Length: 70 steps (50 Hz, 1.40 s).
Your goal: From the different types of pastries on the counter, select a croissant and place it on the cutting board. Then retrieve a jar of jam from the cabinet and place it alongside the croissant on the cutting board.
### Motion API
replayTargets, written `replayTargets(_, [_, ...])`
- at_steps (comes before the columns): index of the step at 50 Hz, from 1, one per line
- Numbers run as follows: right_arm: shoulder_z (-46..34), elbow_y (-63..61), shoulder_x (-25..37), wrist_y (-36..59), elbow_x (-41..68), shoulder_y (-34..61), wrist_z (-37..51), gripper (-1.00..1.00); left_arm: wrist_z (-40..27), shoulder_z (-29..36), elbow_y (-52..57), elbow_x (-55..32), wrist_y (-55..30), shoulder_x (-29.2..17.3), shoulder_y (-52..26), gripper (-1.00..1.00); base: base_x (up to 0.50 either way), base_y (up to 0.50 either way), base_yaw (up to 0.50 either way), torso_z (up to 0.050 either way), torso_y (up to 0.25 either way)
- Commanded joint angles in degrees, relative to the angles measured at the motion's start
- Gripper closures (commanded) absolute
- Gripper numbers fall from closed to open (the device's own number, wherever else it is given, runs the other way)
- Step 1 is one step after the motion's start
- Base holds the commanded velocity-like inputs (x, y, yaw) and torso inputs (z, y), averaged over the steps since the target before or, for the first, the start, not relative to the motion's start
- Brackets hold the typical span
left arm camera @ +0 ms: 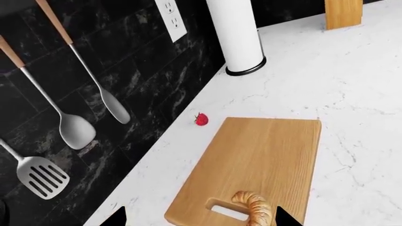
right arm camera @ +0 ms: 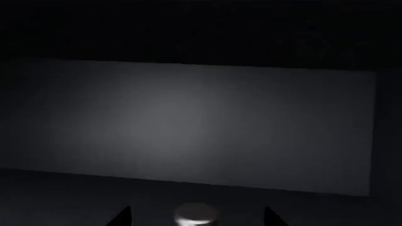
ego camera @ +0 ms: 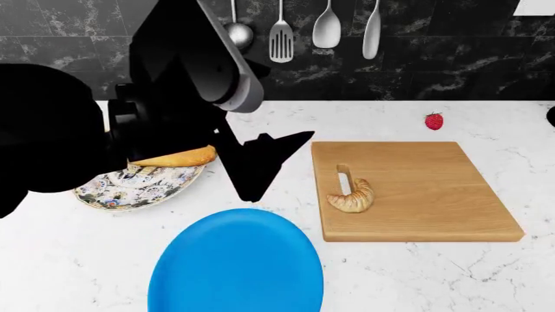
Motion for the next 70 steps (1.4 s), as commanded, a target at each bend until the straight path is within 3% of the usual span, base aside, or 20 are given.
replayTargets(1, [0.52,2.44,-0.23,1.15,2.45,0.13,2.45,-1.00,0.03,0.52,0.07,0.23,0.16,0.00,0.13,-1.00,0.00,0.00,0.00,0.000,0.000])
replayTargets(30, [5.10,3.21,-1.67,-0.67,1.69,-5.43,6.02,-1.00,0.62,1.28,0.10,0.74,1.13,-0.64,0.93,-1.00,0.00,0.00,0.00,0.000,0.000])
replayTargets(52, [10.55,5.57,-2.94,-10.83,3.56,-12.01,12.69,-1.00,1.27,2.07,0.07,1.10,1.56,-0.90,1.15,-1.00,0.00,0.00,0.00,0.000,0.000])
replayTargets(70, [8.05,5.03,-3.93,-10.36,6.98,-15.70,13.94,-1.00,1.67,2.29,0.25,1.55,2.55,-1.70,2.19,-1.00,0.00,0.00,0.00,0.000,-0.001])
